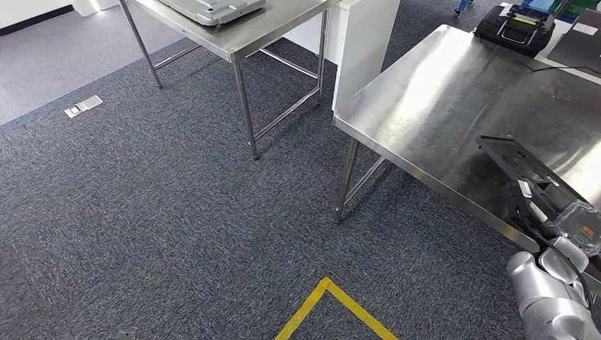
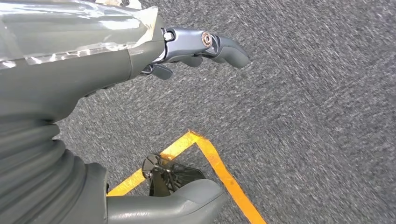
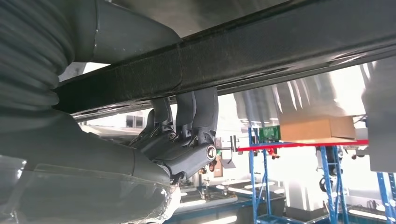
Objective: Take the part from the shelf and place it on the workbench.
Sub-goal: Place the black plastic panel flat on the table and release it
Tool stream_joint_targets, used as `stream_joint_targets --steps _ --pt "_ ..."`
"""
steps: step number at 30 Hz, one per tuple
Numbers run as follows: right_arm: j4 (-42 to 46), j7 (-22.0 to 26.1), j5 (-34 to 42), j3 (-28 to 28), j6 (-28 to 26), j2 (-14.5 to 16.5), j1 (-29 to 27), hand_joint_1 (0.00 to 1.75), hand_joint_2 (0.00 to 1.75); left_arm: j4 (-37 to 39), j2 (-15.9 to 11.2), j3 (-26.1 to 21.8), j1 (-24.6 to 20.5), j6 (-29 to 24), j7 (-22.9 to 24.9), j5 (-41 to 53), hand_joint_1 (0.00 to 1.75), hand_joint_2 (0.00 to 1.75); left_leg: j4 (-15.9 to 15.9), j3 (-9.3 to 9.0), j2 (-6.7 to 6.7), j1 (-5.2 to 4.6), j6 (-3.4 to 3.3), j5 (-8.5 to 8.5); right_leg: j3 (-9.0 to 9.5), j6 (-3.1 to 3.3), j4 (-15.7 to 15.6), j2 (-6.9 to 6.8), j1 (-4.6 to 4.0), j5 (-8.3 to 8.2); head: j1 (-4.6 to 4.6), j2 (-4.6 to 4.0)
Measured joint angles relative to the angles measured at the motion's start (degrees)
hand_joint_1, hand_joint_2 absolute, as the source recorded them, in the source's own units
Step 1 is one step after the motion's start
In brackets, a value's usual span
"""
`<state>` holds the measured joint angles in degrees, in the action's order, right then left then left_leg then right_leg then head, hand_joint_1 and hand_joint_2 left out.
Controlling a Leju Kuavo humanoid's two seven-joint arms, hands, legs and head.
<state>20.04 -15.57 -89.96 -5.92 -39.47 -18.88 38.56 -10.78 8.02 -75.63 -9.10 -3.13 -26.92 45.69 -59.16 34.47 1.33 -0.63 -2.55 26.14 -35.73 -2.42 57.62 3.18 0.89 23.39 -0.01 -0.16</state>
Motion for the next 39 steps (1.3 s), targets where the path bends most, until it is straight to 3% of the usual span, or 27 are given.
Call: stream_joint_targets --steps 39 --pt "0.18 1.69 0.31 2.62 0.0 -0.33 0.62 1.75 1.75 0.0 -0.17 1.46 0.08 3.65 -1.97 1.02 0.0 1.75 0.0 0.07 -0.01 0.1 0.01 -0.01 -0.04 0.0 0.01 0.0 -0.16 0.0 0.01 0.0"
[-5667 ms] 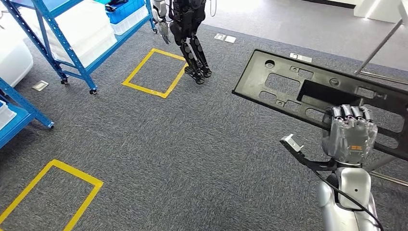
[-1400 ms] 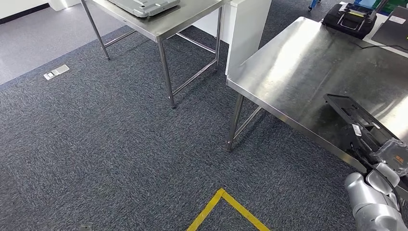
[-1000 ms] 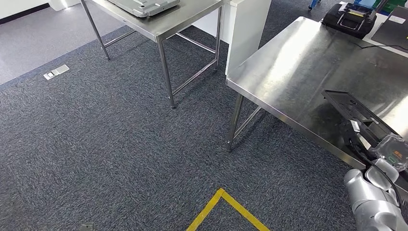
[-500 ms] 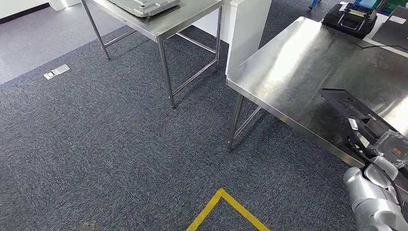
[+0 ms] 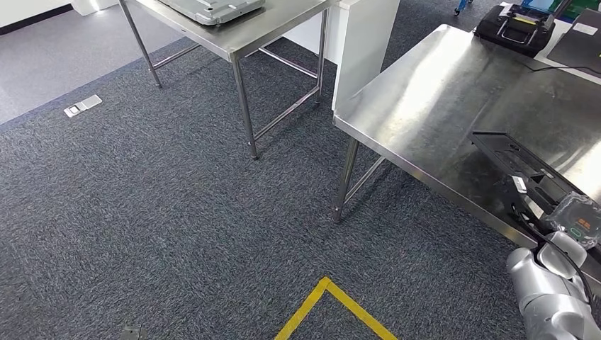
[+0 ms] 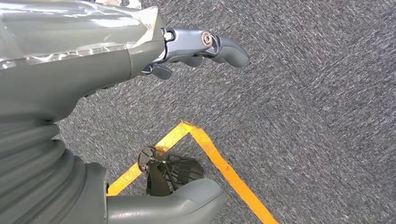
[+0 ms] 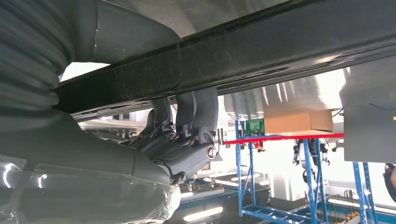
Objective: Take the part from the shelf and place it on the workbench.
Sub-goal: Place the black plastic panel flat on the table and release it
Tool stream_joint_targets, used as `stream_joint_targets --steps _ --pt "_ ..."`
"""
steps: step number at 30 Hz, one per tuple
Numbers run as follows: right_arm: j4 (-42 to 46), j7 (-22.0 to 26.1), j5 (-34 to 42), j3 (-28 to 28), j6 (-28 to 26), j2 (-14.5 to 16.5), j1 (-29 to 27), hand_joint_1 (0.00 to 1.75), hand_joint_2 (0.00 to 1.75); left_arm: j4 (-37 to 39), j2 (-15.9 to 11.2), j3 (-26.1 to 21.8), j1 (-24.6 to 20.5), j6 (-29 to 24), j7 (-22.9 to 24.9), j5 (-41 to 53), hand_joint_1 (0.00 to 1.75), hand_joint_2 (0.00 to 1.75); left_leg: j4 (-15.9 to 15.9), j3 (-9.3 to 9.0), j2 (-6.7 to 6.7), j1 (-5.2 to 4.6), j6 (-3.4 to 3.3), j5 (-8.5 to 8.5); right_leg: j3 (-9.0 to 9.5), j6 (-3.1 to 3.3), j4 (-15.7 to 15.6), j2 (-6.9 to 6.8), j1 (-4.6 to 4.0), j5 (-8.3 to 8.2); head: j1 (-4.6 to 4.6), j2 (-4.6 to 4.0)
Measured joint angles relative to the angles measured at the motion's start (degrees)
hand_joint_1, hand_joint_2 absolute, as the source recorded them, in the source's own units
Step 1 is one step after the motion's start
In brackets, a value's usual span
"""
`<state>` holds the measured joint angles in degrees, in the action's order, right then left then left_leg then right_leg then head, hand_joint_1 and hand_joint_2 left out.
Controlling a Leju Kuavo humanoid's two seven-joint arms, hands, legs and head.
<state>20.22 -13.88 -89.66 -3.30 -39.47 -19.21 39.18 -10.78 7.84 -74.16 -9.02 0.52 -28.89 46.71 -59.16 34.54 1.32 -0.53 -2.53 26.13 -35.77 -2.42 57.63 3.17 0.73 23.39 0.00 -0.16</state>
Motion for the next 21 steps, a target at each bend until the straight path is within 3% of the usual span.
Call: stream_joint_targets --steps 12,17,19,21 --pt "0.17 0.27 -0.28 0.0 0.0 0.18 -0.03 1.75 1.75 0.0 -0.39 0.02 -0.01 0.0 0.21 0.0 0.0 1.75 -0.14 0.1 0.03 -0.26 -0.18 0.06 0.0 -0.15 -0.04 0.0 0.43 -0.09 -0.01 0.01" --pt "0.29 0.07 -0.28 0.02 -0.01 0.35 -0.12 1.75 1.75 0.0 -0.39 0.02 -0.08 0.01 0.19 0.01 0.0 1.75 0.19 -0.12 -0.1 -0.44 -0.98 -0.22 -0.02 -0.95 -0.39 0.09 0.76 -0.31 -0.02 0.0" --pt "0.46 0.03 -0.29 0.03 -0.03 0.3 -0.16 1.75 1.75 0.0 -0.32 0.03 -0.13 0.02 0.16 0.04 0.0 1.75 1.16 -0.51 -0.39 -0.08 -1.57 -0.88 -0.67 -1.06 0.72 -0.84 0.71 0.48 0.08 0.0" --pt "0.58 0.03 -0.31 0.04 -0.06 0.3 -0.17 1.75 1.75 0.0 -0.27 0.03 -0.11 0.02 0.12 0.07 0.0 1.75 1.74 -0.7 -0.8 0.19 -1.87 -1.28 -3.34 -0.71 6.45 -2.07 0.75 3.39 0.27 0.01"
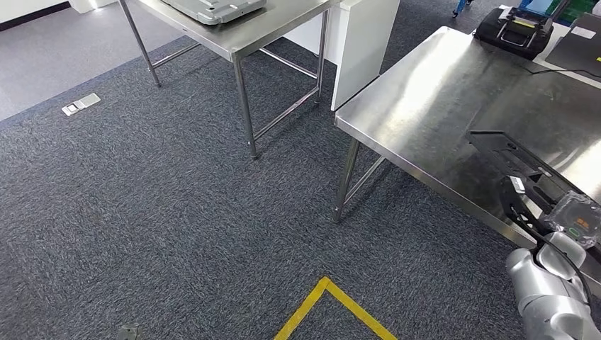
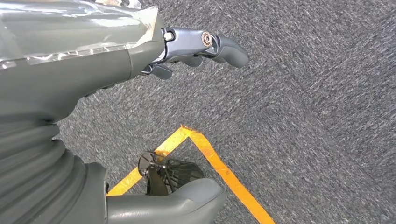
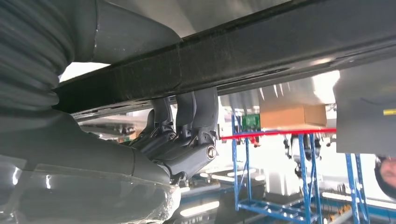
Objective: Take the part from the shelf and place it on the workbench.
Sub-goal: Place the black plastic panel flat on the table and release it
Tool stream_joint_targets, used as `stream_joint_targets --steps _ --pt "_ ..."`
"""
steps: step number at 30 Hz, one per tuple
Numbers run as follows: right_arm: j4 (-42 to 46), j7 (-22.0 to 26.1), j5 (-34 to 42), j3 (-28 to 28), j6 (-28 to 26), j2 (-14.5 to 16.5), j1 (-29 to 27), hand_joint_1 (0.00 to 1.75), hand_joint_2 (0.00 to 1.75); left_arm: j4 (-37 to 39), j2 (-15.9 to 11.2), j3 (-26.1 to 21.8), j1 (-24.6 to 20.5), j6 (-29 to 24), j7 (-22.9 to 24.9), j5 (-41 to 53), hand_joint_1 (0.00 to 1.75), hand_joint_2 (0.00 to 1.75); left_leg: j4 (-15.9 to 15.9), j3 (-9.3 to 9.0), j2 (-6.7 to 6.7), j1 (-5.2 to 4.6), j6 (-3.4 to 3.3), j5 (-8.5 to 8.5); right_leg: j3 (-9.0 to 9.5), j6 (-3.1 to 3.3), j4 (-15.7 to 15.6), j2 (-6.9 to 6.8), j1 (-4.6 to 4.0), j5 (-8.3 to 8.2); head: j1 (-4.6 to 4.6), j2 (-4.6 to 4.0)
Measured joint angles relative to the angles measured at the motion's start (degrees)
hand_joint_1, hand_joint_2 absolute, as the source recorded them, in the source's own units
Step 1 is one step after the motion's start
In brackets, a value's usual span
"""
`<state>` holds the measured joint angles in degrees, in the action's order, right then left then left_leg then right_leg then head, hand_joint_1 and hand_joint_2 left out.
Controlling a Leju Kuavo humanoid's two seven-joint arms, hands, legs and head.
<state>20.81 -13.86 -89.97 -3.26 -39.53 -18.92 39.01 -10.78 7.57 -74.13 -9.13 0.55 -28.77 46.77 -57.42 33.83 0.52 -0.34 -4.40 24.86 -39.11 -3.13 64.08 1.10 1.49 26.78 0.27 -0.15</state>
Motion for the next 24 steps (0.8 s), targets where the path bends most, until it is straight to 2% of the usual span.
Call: stream_joint_targets --steps 2,3,4,5,6,7,8,9,11,13,14,16,17,18,19,20,21,22,23,24 --pt "0.04 0.0 -0.02 0.01 -0.01 0.04 -0.21 1.75 1.75 0.0 0.0 -0.01 0.04 0.0 -0.01 0.0 0.0 1.75 -0.02 0.07 -0.37 0.05 0.0 0.0 -3.39 0.01 7.65 -0.33 0.1 2.91 0.09 0.0" --pt "0.04 -0.01 -0.01 0.01 -0.01 0.05 -0.42 1.75 1.75 0.0 0.02 -0.01 0.06 0.0 -0.01 0.0 0.0 1.75 -0.03 0.09 -0.49 0.09 0.07 0.05 -4.13 -0.31 9.49 -0.39 0.21 3.32 0.1 0.0" --pt "0.04 -0.04 -0.01 0.01 -0.01 0.05 -0.61 1.75 1.75 0.0 0.05 -0.01 0.06 0.0 -0.01 0.0 0.0 1.75 -0.08 0.1 -0.56 0.18 0.21 0.12 -3.69 -0.82 8.93 -0.47 0.39 2.8 0.1 -0.01" --pt "0.05 -0.08 0.0 0.01 -0.01 0.05 -0.72 1.75 1.75 0.0 0.1 -0.01 0.06 0.0 -0.01 0.0 0.0 1.75 -0.17 0.09 -0.63 0.33 0.47 0.24 -2.05 -1.48 5.99 -0.66 0.61 1.57 0.11 -0.01" --pt "0.05 -0.13 0.0 0.02 -0.01 0.05 -0.73 1.75 1.75 0.0 0.13 0.0 0.06 0.0 -0.01 0.0 0.0 1.75 -0.38 0.09 -0.71 0.46 0.85 0.43 0.25 -2.15 1.68 -1.06 0.9 0.25 0.14 -0.01" --pt "0.06 -0.19 -0.01 0.08 -0.02 0.08 -0.64 1.75 1.75 -0.01 0.12 0.01 0.05 0.0 -0.02 0.01 0.0 1.75 -0.65 0.15 -0.79 0.46 1.33 0.7 2.49 -2.46 -2.17 -1.26 0.89 -0.77 0.18 -0.01" --pt "0.07 -0.24 -0.01 0.16 -0.04 0.09 -0.56 1.75 1.75 -0.02 0.09 0.01 0.05 -0.01 -0.03 0.01 0.0 1.75 -0.89 0.18 -0.87 0.41 1.78 0.95 4.05 -2.31 -4.93 -1.34 0.85 -1.38 0.15 -0.01" --pt "0.08 -0.31 -0.02 0.25 -0.05 0.12 -0.55 1.75 1.75 -0.02 0.06 0.02 0.05 -0.01 -0.05 0.02 0.0 1.75 -1.07 0.21 -0.95 0.3 2.15 1.14 4.79 -1.82 -6.12 -1.29 0.73 -1.46 0.11 -0.01" --pt "0.09 -0.44 -0.02 0.4 -0.07 0.2 -0.66 1.75 1.75 -0.03 0.09 0.02 0.06 -0.01 -0.08 0.02 0.0 1.75 -1.14 0.22 -1.06 0.41 2.59 1.32 4.85 -0.44 -5.98 -0.85 0.54 -1.36 -0.05 -0.01" --pt "0.09 -0.63 -0.01 0.49 -0.08 0.22 -0.6 1.75 1.75 -0.02 0.17 0.03 0.05 0.0 -0.09 0.03 0.0 1.75 -2.42 0.72 -1.05 0.76 3.06 2.13 5.08 0.5 -5.92 -0.67 0.56 -1.2 -0.14 -0.01" --pt "0.09 -0.72 -0.01 0.53 -0.09 0.19 -0.42 1.75 1.75 -0.02 0.2 0.03 0.05 0.0 -0.09 0.04 0.0 1.75 -4.64 1.75 -1.02 0.88 3.3 3.25 5.26 0.92 -5.95 -0.59 0.53 -1.11 -0.2 -0.01" --pt "0.09 -0.8 -0.01 0.64 -0.09 0.13 -0.16 1.75 1.75 -0.02 0.25 0.04 0.08 0.0 -0.1 0.06 0.0 1.75 -11.84 5.57 -0.96 0.9 3.47 6.24 5.63 1.52 -5.96 -0.51 0.2 -0.77 -0.3 0.0" --pt "0.08 -0.81 -0.02 0.72 -0.09 0.15 -0.13 1.75 1.75 -0.02 0.26 0.04 0.12 0.0 -0.1 0.07 0.0 1.75 -15.36 7.72 -0.95 0.9 3.42 7.25 5.8 1.78 -5.96 -0.46 -0.03 -0.59 -0.3 0.0" --pt "0.08 -0.81 -0.02 0.8 -0.09 0.18 -0.15 1.75 1.75 -0.02 0.28 0.04 0.16 0.0 -0.09 0.08 0.0 1.75 -17.28 9.22 -0.94 0.87 3.22 7.26 6.01 2.02 -5.96 -0.39 -0.27 -0.42 -0.3 0.0" --pt "0.07 -0.81 -0.02 0.88 -0.09 0.22 -0.15 1.75 1.75 -0.02 0.3 0.04 0.18 0.0 -0.09 0.09 0.0 1.75 -17.12 9.7 -0.88 0.78 2.88 6.18 6.25 2.26 -5.96 -0.31 -0.51 -0.24 -0.29 -0.01" --pt "0.07 -0.82 -0.02 0.95 -0.09 0.27 -0.12 1.75 1.75 -0.02 0.31 0.04 0.19 0.0 -0.08 0.1 0.0 1.75 -14.83 9.1 -0.77 0.63 2.36 4.2 6.52 2.43 -5.96 -0.2 -0.7 -0.04 -0.28 -0.01" --pt "0.08 -0.86 -0.02 1.03 -0.09 0.3 -0.06 1.75 1.75 -0.02 0.3 0.05 0.19 0.0 -0.08 0.1 0.0 1.75 -10.96 7.6 -0.54 0.34 1.65 1.77 6.79 2.53 -5.98 -0.1 -0.79 0.17 -0.28 -0.01" --pt "0.08 -0.91 -0.02 1.11 -0.09 0.34 -0.01 1.75 1.75 -0.03 0.26 0.05 0.17 0.0 -0.08 0.1 0.0 1.75 -7.15 5.9 -0.38 0.02 0.95 0.09 6.98 2.5 -6.0 -0.01 -0.93 0.37 -0.25 -0.01" --pt "0.09 -0.96 -0.02 1.21 -0.09 0.38 0.03 1.75 1.75 -0.05 0.21 0.07 0.14 0.0 -0.09 0.11 0.0 1.75 -4.16 4.54 -0.35 -0.34 0.43 -0.93 7.09 2.35 -6.06 0.09 -1.0 0.57 -0.24 0.0" --pt "0.09 -1.0 -0.02 1.3 -0.09 0.41 0.01 1.75 1.75 -0.07 0.17 0.1 0.11 0.0 -0.08 0.11 0.0 1.75 -2.36 3.68 -0.38 -0.64 0.05 -1.22 7.18 2.13 -6.23 0.16 -1.0 0.69 -0.24 0.0"
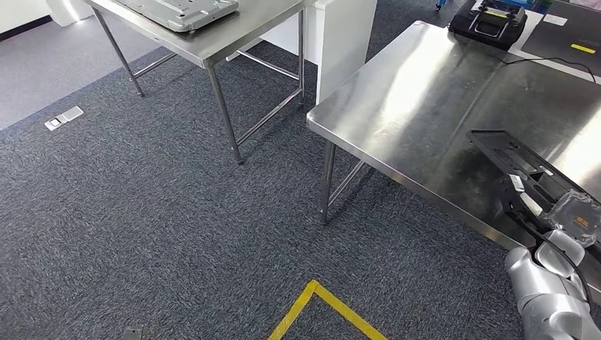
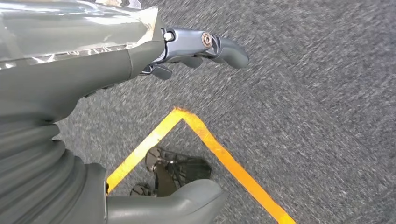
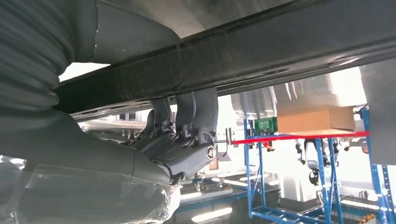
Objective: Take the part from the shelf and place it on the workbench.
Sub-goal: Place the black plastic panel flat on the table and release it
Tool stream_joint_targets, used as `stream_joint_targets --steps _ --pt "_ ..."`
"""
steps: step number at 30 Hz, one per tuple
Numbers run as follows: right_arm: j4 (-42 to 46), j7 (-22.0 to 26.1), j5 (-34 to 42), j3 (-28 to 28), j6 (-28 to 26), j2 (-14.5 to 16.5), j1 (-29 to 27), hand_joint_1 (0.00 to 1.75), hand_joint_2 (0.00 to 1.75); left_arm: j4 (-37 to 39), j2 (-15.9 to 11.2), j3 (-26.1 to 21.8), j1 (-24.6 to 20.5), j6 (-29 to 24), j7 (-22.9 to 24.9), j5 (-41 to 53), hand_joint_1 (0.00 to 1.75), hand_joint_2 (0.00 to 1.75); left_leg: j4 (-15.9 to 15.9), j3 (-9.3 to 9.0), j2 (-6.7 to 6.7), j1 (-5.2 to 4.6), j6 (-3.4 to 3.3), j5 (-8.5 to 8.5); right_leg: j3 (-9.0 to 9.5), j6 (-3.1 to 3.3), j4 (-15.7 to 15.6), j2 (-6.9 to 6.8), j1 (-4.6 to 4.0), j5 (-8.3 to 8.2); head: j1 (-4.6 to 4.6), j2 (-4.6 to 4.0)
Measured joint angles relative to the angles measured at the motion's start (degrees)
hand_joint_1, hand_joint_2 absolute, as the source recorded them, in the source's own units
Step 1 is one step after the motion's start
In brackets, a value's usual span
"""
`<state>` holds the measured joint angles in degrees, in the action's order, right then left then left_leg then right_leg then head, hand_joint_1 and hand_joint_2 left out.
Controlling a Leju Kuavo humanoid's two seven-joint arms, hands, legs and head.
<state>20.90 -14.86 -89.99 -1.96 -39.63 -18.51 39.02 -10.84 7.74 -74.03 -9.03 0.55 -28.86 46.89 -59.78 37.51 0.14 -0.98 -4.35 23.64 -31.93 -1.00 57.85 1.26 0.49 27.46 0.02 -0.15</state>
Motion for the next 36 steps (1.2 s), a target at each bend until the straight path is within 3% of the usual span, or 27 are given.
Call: stream_joint_targets --steps 3,5,7,9,10,11,13,14,15,17,20,23,24,25,27,28,30,34,36 --pt "0.03 -0.03 0.02 0.09 -0.01 0.02 -0.51 1.75 1.75 -0.02 0.01 0.27 -0.05 -0.01 0.04 0.07 0.0 1.75 1.78 -1.24 -0.24 -0.22 -0.38 0.31 0.28 -1.04 0.6 -0.1 -0.16 -0.28 -0.02 0.0" --pt "0.09 -0.05 0.07 0.08 -0.02 -0.11 -0.67 1.75 1.75 -0.03 0.1 0.56 -0.1 -0.01 0.05 0.22 0.0 1.75 2.68 -2.47 -0.2 -0.05 -0.55 0.2 -0.7 -1.21 2.97 -0.41 -0.1 0.82 -0.01 -0.01" --pt "0.13 -0.05 0.11 0.09 -0.02 -0.26 -0.64 1.75 1.75 -0.04 0.15 0.82 -0.18 -0.01 0.06 0.32 0.0 1.75 2.93 -2.99 -0.17 0.05 -0.61 0.32 -4.24 -1.22 9.06 -0.6 0.15 3.43 -0.03 -0.01" --pt "0.13 -0.07 0.17 0.09 -0.02 -0.39 -0.96 1.75 1.75 -0.04 0.21 0.96 -0.13 -0.01 0.11 0.33 0.0 1.75 2.91 -3.29 -0.12 0.12 -0.46 0.72 -8.33 -1.81 14.97 -0.62 0.46 5.17 -0.06 0.0" --pt "0.13 -0.08 0.21 0.08 -0.02 -0.4 -1.21 1.75 1.75 -0.04 0.26 0.98 -0.08 0.0 0.14 0.34 0.0 1.75 2.89 -3.54 -0.09 0.21 -0.27 0.98 -9.15 -2.41 15.32 -0.66 0.68 4.76 -0.05 0.0" --pt "0.13 -0.1 0.23 0.08 -0.02 -0.4 -1.4 1.75 1.75 -0.04 0.31 0.99 -0.04 0.0 0.17 0.34 0.0 1.75 2.84 -3.88 -0.06 0.36 0.01 1.28 -8.79 -3.25 13.33 -0.74 0.99 3.32 -0.06 0.0" --pt "0.12 -0.11 0.26 0.08 -0.02 -0.42 -1.56 1.75 1.75 -0.07 0.29 1.03 -0.04 0.0 0.2 0.34 0.0 1.75 2.57 -4.6 -0.08 0.66 0.79 2.05 -5.98 -4.91 5.43 -1.19 1.62 -0.93 -0.01 -0.01" --pt "0.12 -0.11 0.25 0.08 -0.03 -0.41 -1.54 1.75 1.75 -0.11 0.23 1.06 -0.07 -0.01 0.21 0.34 0.0 1.75 2.39 -4.8 -0.13 0.66 1.24 2.45 -4.81 -4.87 2.13 -1.49 1.57 -2.07 0.06 -0.01" --pt "0.13 -0.11 0.25 0.08 -0.04 -0.4 -1.56 1.75 1.75 -0.15 0.16 1.1 -0.09 -0.01 0.21 0.34 0.0 1.75 2.2 -4.86 -0.19 0.59 1.63 2.87 -3.94 -4.32 0.21 -1.7 1.51 -2.74 0.09 -0.01" --pt "0.14 -0.14 0.28 0.07 -0.1 -0.39 -1.69 1.75 1.75 -0.2 0.13 1.18 -0.08 -0.01 0.23 0.34 0.0 1.75 1.93 -4.97 -0.31 0.5 2.21 3.49 -3.35 -2.42 -0.34 -1.69 1.22 -2.54 -0.02 -0.01" --pt "0.34 -0.16 0.33 0.07 -0.17 -0.42 -1.75 1.75 1.75 -0.2 0.19 1.29 -0.13 -0.01 0.23 0.34 0.0 1.75 -0.93 -4.03 -0.31 0.88 2.92 4.31 -2.24 -1.02 -0.23 -1.27 1.41 -2.46 -0.24 0.0" --pt "0.53 -0.16 0.31 0.07 -0.17 -0.43 -1.54 1.75 1.75 -0.2 0.21 1.31 -0.15 -0.02 0.24 0.34 0.0 1.75 -11.22 2.26 -0.26 1.13 3.6 7.81 -1.15 0.18 -0.26 -1.07 1.01 -1.57 -0.31 0.0" --pt "0.54 -0.16 0.27 0.07 -0.17 -0.36 -1.57 1.75 1.75 -0.2 0.21 1.31 -0.11 0.0 0.26 0.34 0.0 1.75 -13.89 4.46 -0.26 1.15 3.62 8.67 -0.82 0.44 -0.26 -0.98 0.81 -1.25 -0.3 0.0" --pt "0.54 -0.16 0.23 0.07 -0.17 -0.29 -1.6 1.75 1.75 -0.2 0.22 1.31 -0.07 0.04 0.27 0.34 0.0 1.75 -14.77 5.88 -0.24 1.12 3.49 8.46 -0.46 0.6 -0.26 -0.86 0.62 -0.94 -0.3 0.0" --pt "0.55 -0.16 0.12 0.07 -0.17 -0.16 -1.62 1.75 1.75 -0.2 0.2 1.31 -0.05 0.13 0.28 0.33 0.0 1.75 -10.36 5.52 -0.16 0.93 2.82 4.4 0.4 0.66 -0.29 -0.59 0.33 -0.26 -0.28 0.0" --pt "0.56 -0.16 0.08 0.07 -0.17 -0.1 -1.61 1.75 1.75 -0.2 0.19 1.31 -0.05 0.16 0.25 0.32 0.0 1.75 -6.03 4.14 -0.08 0.68 2.23 1.44 0.86 0.63 -0.32 -0.5 0.26 0.1 -0.29 0.0" --pt "0.57 -0.16 0.04 0.08 -0.17 0.03 -1.55 1.75 1.75 -0.2 0.14 1.33 -0.13 0.24 0.15 0.27 0.0 1.75 0.14 1.79 0.09 0.07 1.21 -1.43 1.4 0.3 -0.45 -0.31 0.17 0.71 -0.25 0.0" --pt "0.63 -0.16 0.03 0.07 -0.2 0.13 -1.37 1.75 1.75 -0.24 0.24 1.34 -0.27 0.24 -0.12 0.09 0.0 1.75 2.44 0.16 0.22 -0.35 0.25 -1.73 1.65 -0.88 -0.67 -0.27 -0.02 1.75 -0.28 0.0" --pt "0.69 -0.12 0.01 0.07 -0.22 -0.03 -1.1 1.75 1.75 -0.24 0.4 1.35 -0.37 -0.21 0.09 -0.13 0.0 1.75 3.66 -1.07 0.14 -0.12 -0.12 -1.91 0.03 -0.89 2.83 -0.54 -0.09 3.39 -0.24 0.0"
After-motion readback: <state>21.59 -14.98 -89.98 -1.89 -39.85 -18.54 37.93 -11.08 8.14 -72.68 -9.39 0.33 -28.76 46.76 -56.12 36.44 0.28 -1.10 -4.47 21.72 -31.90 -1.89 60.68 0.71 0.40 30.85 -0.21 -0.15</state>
